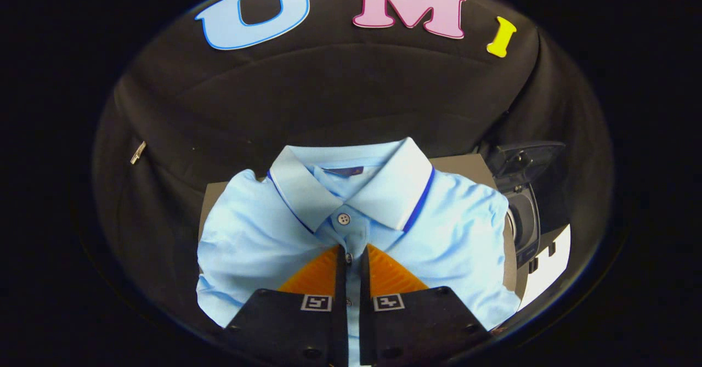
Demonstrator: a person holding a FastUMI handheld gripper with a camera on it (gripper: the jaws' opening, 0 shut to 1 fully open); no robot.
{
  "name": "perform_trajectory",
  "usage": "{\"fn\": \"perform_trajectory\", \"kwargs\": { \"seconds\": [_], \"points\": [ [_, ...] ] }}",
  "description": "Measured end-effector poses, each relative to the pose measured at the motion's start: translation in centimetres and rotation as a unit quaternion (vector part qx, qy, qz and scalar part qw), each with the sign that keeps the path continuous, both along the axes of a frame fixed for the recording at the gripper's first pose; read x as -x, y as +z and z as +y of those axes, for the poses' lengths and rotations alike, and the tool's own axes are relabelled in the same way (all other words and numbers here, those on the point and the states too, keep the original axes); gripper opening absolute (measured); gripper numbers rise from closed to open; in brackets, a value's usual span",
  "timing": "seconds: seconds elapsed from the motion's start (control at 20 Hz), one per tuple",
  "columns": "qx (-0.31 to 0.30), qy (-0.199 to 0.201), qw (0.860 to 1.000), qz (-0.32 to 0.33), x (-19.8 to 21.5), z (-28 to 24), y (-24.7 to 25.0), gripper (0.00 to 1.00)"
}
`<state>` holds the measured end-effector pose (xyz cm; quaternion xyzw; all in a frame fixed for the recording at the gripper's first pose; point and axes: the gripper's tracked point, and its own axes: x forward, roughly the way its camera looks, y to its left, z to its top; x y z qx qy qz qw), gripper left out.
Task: Put the clothes into the washing machine and then close the washing machine lid.
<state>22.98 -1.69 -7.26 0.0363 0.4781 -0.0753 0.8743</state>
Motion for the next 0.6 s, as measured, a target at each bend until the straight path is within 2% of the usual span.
{"fn": "perform_trajectory", "kwargs": {
  "seconds": [0.05,0.2,0.25,0.45,0.6],
  "points": [
    [-0.004,-0.004,1.000,-0.003,0.1,0.1,0.1,0.13],
    [0.003,-0.004,1.000,-0.022,0.0,-0.1,0.2,0.13],
    [0.004,-0.006,0.999,-0.034,0.0,0.0,0.1,0.06],
    [0.025,0.015,0.996,-0.085,0.1,0.2,0.7,0.05],
    [0.041,0.026,0.987,-0.155,0.3,0.3,2.3,0.05]
  ]
}}
